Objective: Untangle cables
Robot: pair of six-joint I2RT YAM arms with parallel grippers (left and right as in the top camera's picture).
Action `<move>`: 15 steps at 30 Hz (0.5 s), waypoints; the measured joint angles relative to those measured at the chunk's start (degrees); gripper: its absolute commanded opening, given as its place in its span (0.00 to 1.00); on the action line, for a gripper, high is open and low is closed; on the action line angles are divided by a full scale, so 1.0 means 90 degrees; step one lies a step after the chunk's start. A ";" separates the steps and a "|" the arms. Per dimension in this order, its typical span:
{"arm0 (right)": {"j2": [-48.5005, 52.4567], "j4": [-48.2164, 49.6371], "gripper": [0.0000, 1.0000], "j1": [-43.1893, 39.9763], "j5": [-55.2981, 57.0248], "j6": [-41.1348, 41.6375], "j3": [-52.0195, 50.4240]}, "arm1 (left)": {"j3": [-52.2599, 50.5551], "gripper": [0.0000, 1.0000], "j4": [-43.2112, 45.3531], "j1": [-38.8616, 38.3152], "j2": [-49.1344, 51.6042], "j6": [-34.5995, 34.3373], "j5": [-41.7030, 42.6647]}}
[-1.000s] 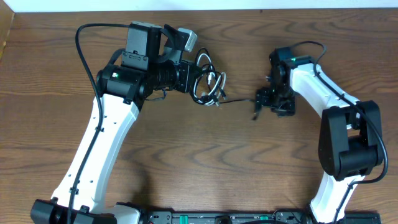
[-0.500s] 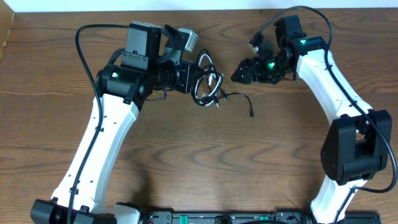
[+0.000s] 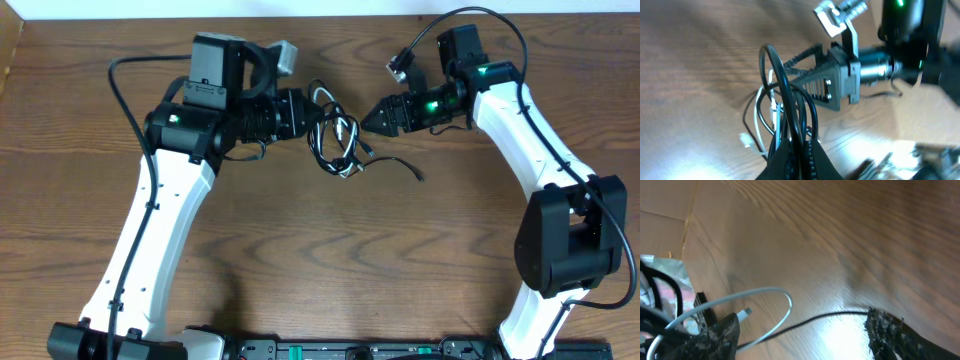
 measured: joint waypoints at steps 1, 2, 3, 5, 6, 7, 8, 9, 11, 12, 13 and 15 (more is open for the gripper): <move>0.0000 0.0078 0.77 0.0027 -0.0034 0.0000 -0.0007 | 0.0000 0.07 0.0046 0.0027 0.0000 -0.0257 0.0007; 0.0000 0.0160 0.77 0.0075 -0.0075 0.0002 -0.0012 | 0.0000 0.08 0.0107 0.0056 0.0000 -0.0483 0.0010; 0.0000 0.0231 0.76 0.0136 -0.0104 0.0012 -0.0015 | 0.0000 0.07 0.0182 0.0070 0.0000 -0.0707 0.0010; 0.0000 0.0359 0.72 0.0255 -0.0129 0.0073 -0.0019 | 0.0000 0.07 0.0352 0.0087 0.0000 -0.1139 0.0027; 0.0000 0.0427 0.72 0.0313 -0.0121 0.0134 -0.0024 | -0.0002 0.07 0.0481 0.0090 0.0000 -0.1338 0.0090; 0.0000 0.0491 0.72 0.0362 -0.0092 0.0231 -0.0029 | -0.0002 0.07 0.0619 0.0092 0.0000 -0.1501 0.0160; 0.0000 0.0559 0.72 0.0410 -0.0029 0.0369 -0.0036 | -0.0002 0.08 0.0775 0.0092 0.0000 -0.1681 0.0255; 0.0000 0.0663 0.72 0.0464 0.0097 0.0566 -0.0061 | -0.0002 0.07 0.0908 0.0092 0.0000 -0.1829 0.0352; 0.0000 0.0855 0.72 0.0527 0.0469 0.1061 -0.0126 | -0.0002 0.07 0.1095 0.0092 0.0000 -0.2050 0.0517; -0.0002 0.0952 0.72 0.0546 0.0685 0.1314 -0.0187 | -0.0002 0.08 0.1158 0.0092 0.0000 -0.2161 0.0583; 0.0000 0.1018 0.72 0.0559 0.0899 0.1562 -0.0253 | -0.0002 0.08 0.1219 0.0092 0.0000 -0.2268 0.0634; 0.0000 0.1365 0.71 0.0556 0.1239 0.2055 -0.0454 | -0.0002 0.07 0.1338 0.0092 0.0000 -0.2489 0.0714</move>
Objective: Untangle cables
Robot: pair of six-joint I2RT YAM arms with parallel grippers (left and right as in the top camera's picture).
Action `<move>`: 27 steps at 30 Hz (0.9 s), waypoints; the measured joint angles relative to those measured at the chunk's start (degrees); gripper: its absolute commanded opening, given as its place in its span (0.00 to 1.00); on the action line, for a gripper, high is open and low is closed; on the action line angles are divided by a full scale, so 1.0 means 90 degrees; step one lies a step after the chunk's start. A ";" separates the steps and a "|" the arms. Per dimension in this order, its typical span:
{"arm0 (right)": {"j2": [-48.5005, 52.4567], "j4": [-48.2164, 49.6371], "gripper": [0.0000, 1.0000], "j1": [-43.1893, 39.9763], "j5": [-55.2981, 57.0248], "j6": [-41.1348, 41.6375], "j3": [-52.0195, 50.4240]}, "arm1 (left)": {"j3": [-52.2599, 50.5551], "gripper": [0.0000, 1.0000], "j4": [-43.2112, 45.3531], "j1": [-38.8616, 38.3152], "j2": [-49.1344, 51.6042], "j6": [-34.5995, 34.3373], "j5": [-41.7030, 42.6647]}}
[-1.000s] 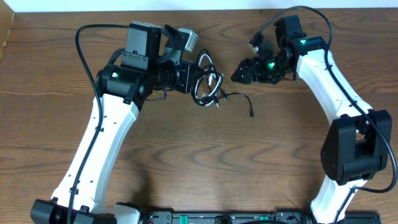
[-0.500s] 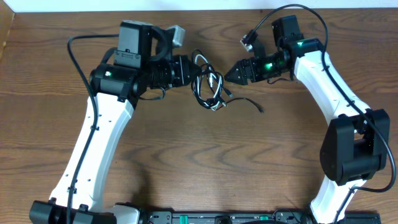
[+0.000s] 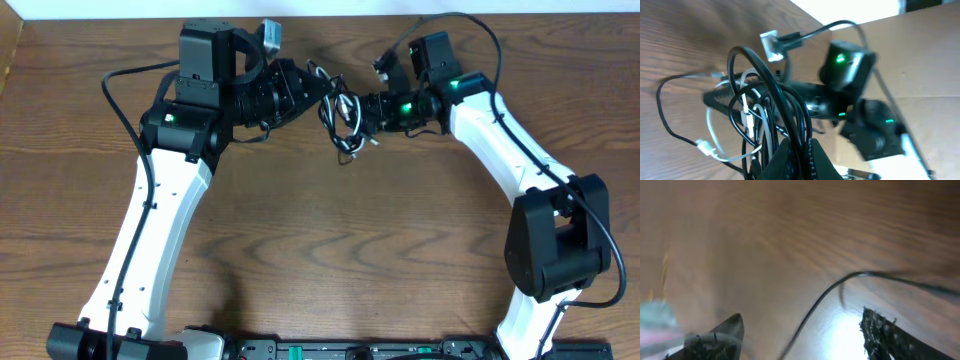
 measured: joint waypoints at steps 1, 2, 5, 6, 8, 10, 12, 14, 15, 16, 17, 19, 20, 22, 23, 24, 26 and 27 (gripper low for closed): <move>0.0000 0.0214 0.71 -0.0019 0.0073 0.0170 -0.0131 | 0.0000 0.07 0.0051 0.0000 0.0000 -0.0085 0.0051; 0.0000 0.0357 0.71 -0.0036 0.0117 0.0313 -0.0228 | 0.0000 0.07 0.0104 0.0000 0.0000 -0.0158 0.0085; 0.0007 0.0590 0.68 -0.0121 0.0124 0.0631 -0.0476 | 0.0000 0.07 0.0197 0.0000 0.0000 -0.0301 0.0141; 0.0010 0.0617 0.66 -0.0151 0.0119 0.0695 -0.0529 | 0.0000 0.07 0.0204 0.0000 0.0000 -0.0328 0.0153; 0.0010 0.0605 0.58 -0.0194 0.0124 0.0792 -0.0595 | 0.0000 0.08 0.0211 0.0002 0.0000 -0.0345 0.0158; 0.0010 0.0413 0.50 -0.0250 0.0197 0.0857 -0.0612 | 0.0000 0.07 0.0211 0.0019 0.0000 -0.0340 0.0160; 0.0010 0.0051 0.49 -0.0321 0.0427 0.0933 -0.0614 | 0.0000 0.07 0.0211 0.0085 0.0000 -0.0323 0.0158; 0.0010 -0.0459 0.48 -0.0423 0.0843 0.0976 -0.0629 | 0.0000 0.07 0.0214 0.0209 0.0000 -0.0287 0.0160; 0.0010 -0.0707 0.48 -0.0498 0.1095 0.0988 -0.0639 | 0.0000 0.07 0.0211 0.0274 0.0000 -0.0274 0.0158; 0.0010 -0.0933 0.48 -0.0578 0.1336 0.1005 -0.0639 | 0.0000 0.07 0.0211 0.0342 0.0000 -0.0265 0.0155; 0.0010 -0.1205 0.48 -0.0695 0.1620 0.1013 -0.0644 | 0.0000 0.07 0.0206 0.0406 0.0000 -0.0238 0.0155; 0.0010 -0.1474 0.48 -0.0879 0.1965 0.1013 -0.0648 | 0.0000 0.08 0.0204 0.0466 0.0000 -0.0151 0.0155; 0.0010 -0.1564 0.49 -0.0957 0.2140 0.1015 -0.0651 | 0.0000 0.07 0.0216 0.0471 0.0000 -0.0102 0.0158; 0.0012 -0.1647 0.53 -0.1132 0.2375 0.1001 -0.0658 | 0.0000 0.07 0.0219 0.0488 0.0000 0.0095 0.0168; 0.0012 -0.1637 0.55 -0.1200 0.2402 0.0947 -0.0658 | 0.0000 0.07 0.0216 0.0488 0.0000 0.0175 0.0170; 0.0012 -0.1617 0.57 -0.1246 0.2378 0.0850 -0.0658 | 0.0000 0.08 0.0204 0.0488 0.0000 0.0325 0.0177; 0.0012 -0.1634 0.61 -0.1285 0.2200 0.0580 -0.0656 | 0.0000 0.07 0.0182 0.0481 0.0000 0.0590 0.0185; 0.0012 -0.1664 0.62 -0.1285 0.2059 0.0423 -0.0648 | 0.0000 0.08 0.0138 0.0476 0.0000 0.0741 0.0185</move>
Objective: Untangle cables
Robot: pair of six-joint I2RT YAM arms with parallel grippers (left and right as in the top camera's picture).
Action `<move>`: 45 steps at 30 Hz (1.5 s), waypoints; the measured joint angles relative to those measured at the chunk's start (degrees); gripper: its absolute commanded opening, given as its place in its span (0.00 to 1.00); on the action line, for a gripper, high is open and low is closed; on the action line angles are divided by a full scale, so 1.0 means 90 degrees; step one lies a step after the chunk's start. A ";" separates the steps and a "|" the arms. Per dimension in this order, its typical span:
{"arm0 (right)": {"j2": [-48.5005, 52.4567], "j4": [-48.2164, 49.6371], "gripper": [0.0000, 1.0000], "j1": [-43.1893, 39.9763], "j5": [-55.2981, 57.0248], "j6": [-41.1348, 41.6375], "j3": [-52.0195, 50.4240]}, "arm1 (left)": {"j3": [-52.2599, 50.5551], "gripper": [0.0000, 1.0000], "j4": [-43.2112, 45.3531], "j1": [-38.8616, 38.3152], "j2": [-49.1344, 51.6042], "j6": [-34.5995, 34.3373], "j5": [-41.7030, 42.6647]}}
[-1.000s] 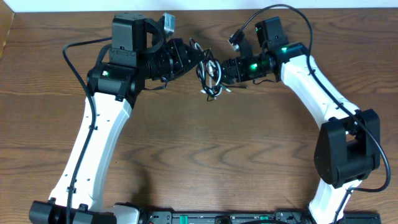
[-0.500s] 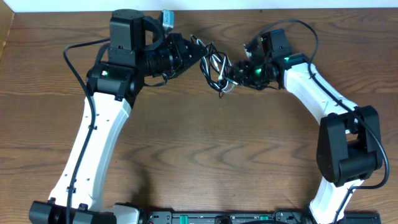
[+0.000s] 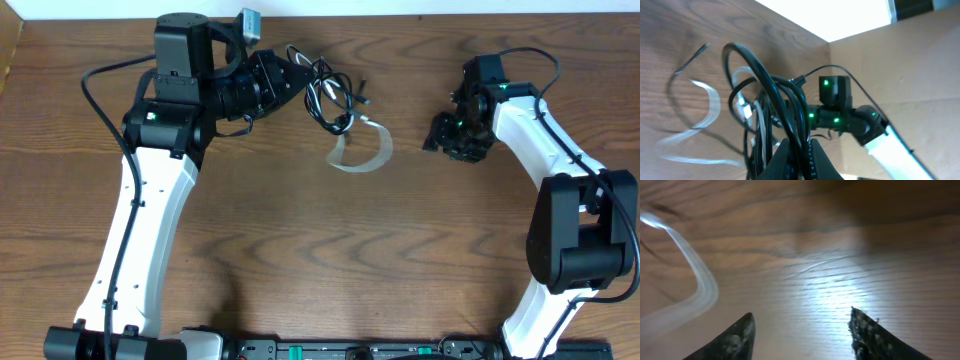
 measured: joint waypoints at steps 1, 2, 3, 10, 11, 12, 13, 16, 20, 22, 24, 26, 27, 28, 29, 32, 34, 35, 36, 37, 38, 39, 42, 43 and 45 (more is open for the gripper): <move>0.0000 -0.0039 0.64 0.0000 -0.0170 -0.0172 0.0019 | 0.0000 0.07 -0.0068 -0.0012 0.0000 0.0153 0.0000; -0.0002 -0.0085 0.65 0.0002 -0.0396 -0.0374 0.0058 | 0.0000 0.07 -0.0155 -0.0015 0.0000 0.0328 0.0007; -0.0007 -0.0114 0.65 0.0005 -0.0614 -0.0578 0.0102 | 0.0000 0.07 -0.0214 -0.0024 0.0000 0.0457 0.0015; -0.0665 -0.0029 0.68 0.0017 -0.2152 -0.1744 0.0393 | 0.0000 0.07 -0.0746 -0.0175 0.0000 0.1379 0.0051; -0.0916 0.0046 0.67 0.0017 -0.2373 -0.1870 0.0420 | 0.0000 0.07 -0.0826 -0.0209 0.0000 0.1508 0.0063; -0.1056 0.0083 0.66 0.0019 -0.2494 -0.1928 0.0449 | 0.0000 0.07 -0.0906 -0.0248 0.0000 0.1637 0.0066; -0.1226 0.0163 0.65 0.0024 -0.2671 -0.1991 0.0476 | 0.0000 0.08 -0.0981 -0.0282 0.0000 0.1766 0.0068; -0.1659 0.0291 0.64 0.0097 -0.3160 -0.2108 0.0566 | 0.0000 0.07 -0.1095 -0.0381 0.0000 0.2098 0.0068; -0.1821 0.0406 0.64 0.0427 -0.3560 -0.2215 0.0605 | 0.0000 0.07 -0.1103 -0.0444 0.0000 0.2334 0.0070; -0.1761 0.0423 0.64 0.0602 -0.3623 -0.2293 0.0602 | 0.0000 0.08 -0.1110 -0.0447 0.0000 0.2380 0.0073; -0.1683 0.0474 0.63 0.0777 -0.3640 -0.2351 0.0602 | 0.0000 0.07 -0.1129 -0.0447 0.0000 0.2429 0.0124; -0.1613 0.0590 0.62 0.0935 -0.3577 -0.2390 0.0602 | 0.0000 0.07 -0.1163 -0.0447 0.0000 0.2453 0.0257; -0.1574 0.0653 0.62 0.1008 -0.3504 -0.2395 0.0602 | 0.0000 0.07 -0.1190 -0.0447 0.0000 0.2453 0.0323; -0.1530 0.0707 0.61 0.1078 -0.3405 -0.2395 0.0602 | 0.0000 0.08 -0.1219 -0.0447 0.0000 0.2448 0.0415; -0.1472 0.0763 0.59 0.1151 -0.3296 -0.2387 0.0602 | 0.0000 0.07 -0.1234 -0.0447 0.0000 0.2443 0.0483; -0.1302 0.0911 0.56 0.1307 -0.2924 -0.2280 0.0602 | 0.0000 0.07 -0.1246 -0.0447 0.0000 0.2312 0.0648; -0.1195 0.1020 0.52 0.1392 -0.2657 -0.2106 0.0602 | 0.0000 0.07 -0.1243 -0.0447 0.0000 0.2157 0.0707; -0.1154 0.1088 0.51 0.1421 -0.2504 -0.1989 0.0602 | 0.0000 0.07 -0.1246 -0.0447 0.0000 0.2086 0.0709; -0.1129 0.1139 0.49 0.1462 -0.2336 -0.1846 0.0600 | 0.0000 0.07 -0.1241 -0.0447 0.0000 0.2025 0.0712; -0.1107 0.1171 0.47 0.1506 -0.2130 -0.1630 0.0602 | 0.0000 0.07 -0.1243 -0.0447 0.0000 0.1960 0.0709; -0.1098 0.1185 0.47 0.1557 -0.1914 -0.1440 0.0600 | 0.0000 0.07 -0.1243 -0.0447 0.0000 0.1914 0.0709; -0.1093 0.1185 0.44 0.1603 -0.1695 -0.1224 0.0600 | 0.0000 0.07 -0.1243 -0.0447 0.0000 0.1887 0.0707; -0.1086 0.1122 0.42 0.1722 -0.1107 -0.0585 0.0602 | 0.0000 0.07 -0.1243 -0.0447 0.0041 0.1787 0.0685; -0.1086 0.1078 0.42 0.1741 -0.0952 -0.0413 0.0602 | 0.0000 0.07 -0.1243 -0.0447 0.0063 0.1773 0.0680; -0.1086 0.0879 0.42 0.1763 -0.0425 -0.0044 0.0602 | 0.0000 0.07 -0.1243 -0.0449 0.0104 0.1756 0.0707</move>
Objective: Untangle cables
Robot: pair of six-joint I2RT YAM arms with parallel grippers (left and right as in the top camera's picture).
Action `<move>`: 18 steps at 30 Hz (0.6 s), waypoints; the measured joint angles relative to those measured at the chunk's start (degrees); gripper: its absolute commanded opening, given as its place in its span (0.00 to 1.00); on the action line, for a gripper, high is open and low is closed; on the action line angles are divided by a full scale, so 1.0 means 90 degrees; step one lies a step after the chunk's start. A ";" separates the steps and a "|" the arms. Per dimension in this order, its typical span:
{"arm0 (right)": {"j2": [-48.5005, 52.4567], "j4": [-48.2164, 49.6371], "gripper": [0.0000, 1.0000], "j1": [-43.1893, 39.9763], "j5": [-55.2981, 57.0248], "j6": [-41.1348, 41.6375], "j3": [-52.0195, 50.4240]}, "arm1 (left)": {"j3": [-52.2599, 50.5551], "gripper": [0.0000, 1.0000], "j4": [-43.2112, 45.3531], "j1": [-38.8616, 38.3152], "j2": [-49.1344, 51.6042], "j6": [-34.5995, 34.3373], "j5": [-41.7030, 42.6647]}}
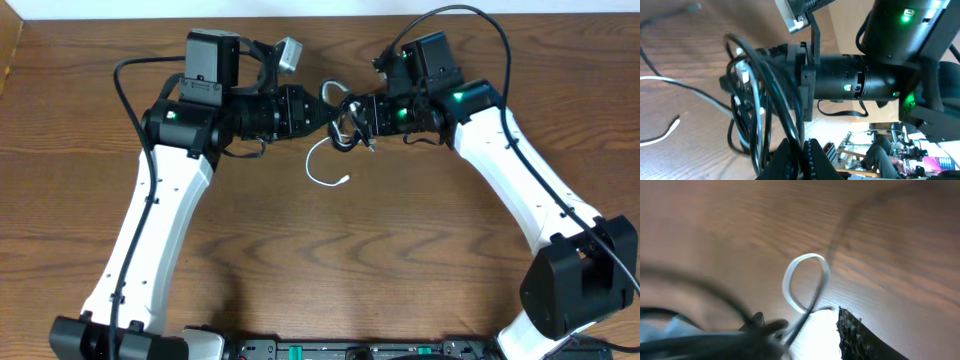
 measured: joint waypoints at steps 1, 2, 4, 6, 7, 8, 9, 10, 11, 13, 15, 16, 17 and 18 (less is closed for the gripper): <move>0.0015 -0.0151 0.42 -0.0007 0.0323 0.0170 0.0000 | 0.0000 0.08 0.0005 0.0000 0.0002 -0.0002 0.0007; 0.0032 -0.0262 0.42 -0.0017 0.0580 0.0296 0.0000 | 0.0000 0.07 0.0007 0.0002 0.0002 -0.0002 0.0024; 0.0061 -0.0576 0.41 -0.0032 0.1139 0.0522 0.0000 | 0.0000 0.08 0.0046 0.0005 0.0002 -0.0002 0.0024; 0.0061 -0.0886 0.38 -0.0032 0.1591 0.0658 0.0000 | 0.0000 0.08 0.0051 0.0024 0.0002 -0.0002 -0.0010; 0.0061 -0.0935 0.37 -0.0032 0.1644 0.0665 0.0000 | 0.0000 0.07 0.0051 0.0039 0.0002 -0.0002 -0.0053; 0.0061 -0.1066 0.36 -0.0032 0.1877 0.0753 0.0000 | 0.0000 0.07 0.0051 0.0051 0.0002 -0.0002 -0.0160; 0.0061 -0.1134 0.34 -0.0032 0.1979 0.0777 0.0000 | 0.0000 0.07 0.0051 0.0061 0.0002 0.0000 -0.0238; 0.0063 -0.1202 0.33 -0.0032 0.2093 0.0782 0.0000 | 0.0000 0.07 0.0053 0.0068 0.0002 0.0000 -0.0345; 0.0073 -0.1263 0.31 -0.0046 0.2215 0.0784 0.0000 | 0.0000 0.08 0.0051 0.0080 0.0002 0.0000 -0.0461; 0.0100 -0.1321 0.26 -0.0102 0.2404 0.0784 -0.0002 | 0.0000 0.08 -0.0022 0.0092 -0.0022 0.0010 -0.0770; 0.0126 -0.1324 0.22 -0.0143 0.2494 0.0784 -0.0002 | 0.0002 0.08 -0.0289 0.0070 -0.0024 0.0022 -0.1253; 0.0141 -0.1314 0.19 -0.0160 0.2487 0.0748 -0.0005 | 0.0000 0.07 -0.0444 0.0036 -0.0024 0.0027 -0.1518; 0.0146 -0.1299 0.16 -0.0168 0.2458 0.0709 -0.0005 | 0.0000 0.08 -0.0563 -0.0010 -0.0024 0.0024 -0.1749; 0.0153 -0.1280 0.13 -0.0168 0.2404 0.0663 -0.0007 | 0.0000 0.07 -0.0658 -0.0073 -0.0024 0.0024 -0.1967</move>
